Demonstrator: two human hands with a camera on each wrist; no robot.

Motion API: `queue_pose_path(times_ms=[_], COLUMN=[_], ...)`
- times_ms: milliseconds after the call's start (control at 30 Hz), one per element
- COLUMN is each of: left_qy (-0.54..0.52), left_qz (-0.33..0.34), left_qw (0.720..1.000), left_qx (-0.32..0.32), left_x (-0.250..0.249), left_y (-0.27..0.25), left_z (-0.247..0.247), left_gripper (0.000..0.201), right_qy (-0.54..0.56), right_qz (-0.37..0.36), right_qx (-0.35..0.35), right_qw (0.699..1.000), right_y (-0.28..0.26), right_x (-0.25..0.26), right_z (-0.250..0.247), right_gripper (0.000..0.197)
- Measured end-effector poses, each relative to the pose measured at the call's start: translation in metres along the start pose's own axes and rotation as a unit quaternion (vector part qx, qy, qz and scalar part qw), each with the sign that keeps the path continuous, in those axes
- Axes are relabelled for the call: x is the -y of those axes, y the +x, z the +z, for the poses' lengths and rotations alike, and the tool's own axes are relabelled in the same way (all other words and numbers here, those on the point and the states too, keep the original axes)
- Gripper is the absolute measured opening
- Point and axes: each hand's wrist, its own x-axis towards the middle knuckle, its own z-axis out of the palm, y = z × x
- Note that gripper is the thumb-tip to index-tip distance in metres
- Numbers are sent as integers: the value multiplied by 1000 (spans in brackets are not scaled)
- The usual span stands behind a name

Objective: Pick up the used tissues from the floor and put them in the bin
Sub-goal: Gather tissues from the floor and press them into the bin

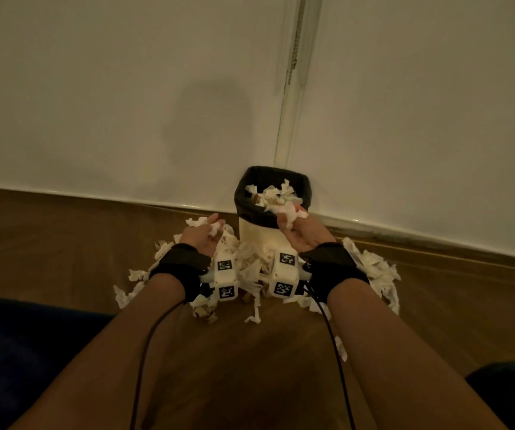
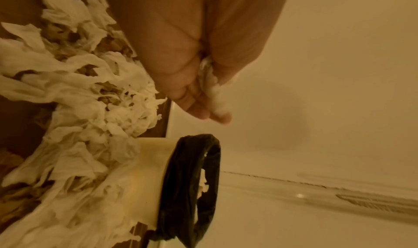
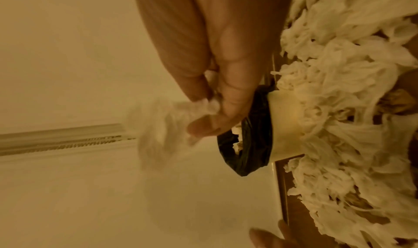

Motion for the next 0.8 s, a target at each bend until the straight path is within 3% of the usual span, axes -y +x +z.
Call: queue_pose_path(times_ms=[100,200,367,467,533,567,667,800], left_qy=[-29,-22,62,111,159,180,241,323], left_qz=[24,55,104,98,84,83,123,157], left_qw=[999,998,992,988,982,979,962,932], left_qx=[33,29,20,40,54,53,29,43], left_x=[-11,-27,-55,-74,-82,-84,-89,-89], left_y=[-20,-45,-74,-92,-100,-101,-100,-84], left_z=[15,32,50,62,73,78,97,120], left_gripper=[42,27,38,22,54,60,29,42], right_qy=[-28,-79,-52,-79,-90,-92,-102,-193], right_qz=[-27,-52,-46,-47,-46,-45,-47,-97], right_qx=[-1,-1,8,22,20,19,8,-20], right_qw=[999,996,998,996,995,995,994,976], right_y=[-19,-42,-72,-86,-91,-92,-88,-72], right_x=[17,35,57,66,70,73,81,83], right_z=[5,16,33,49,57,61,67,69], right_gripper=[45,27,20,12,24,33,46,40])
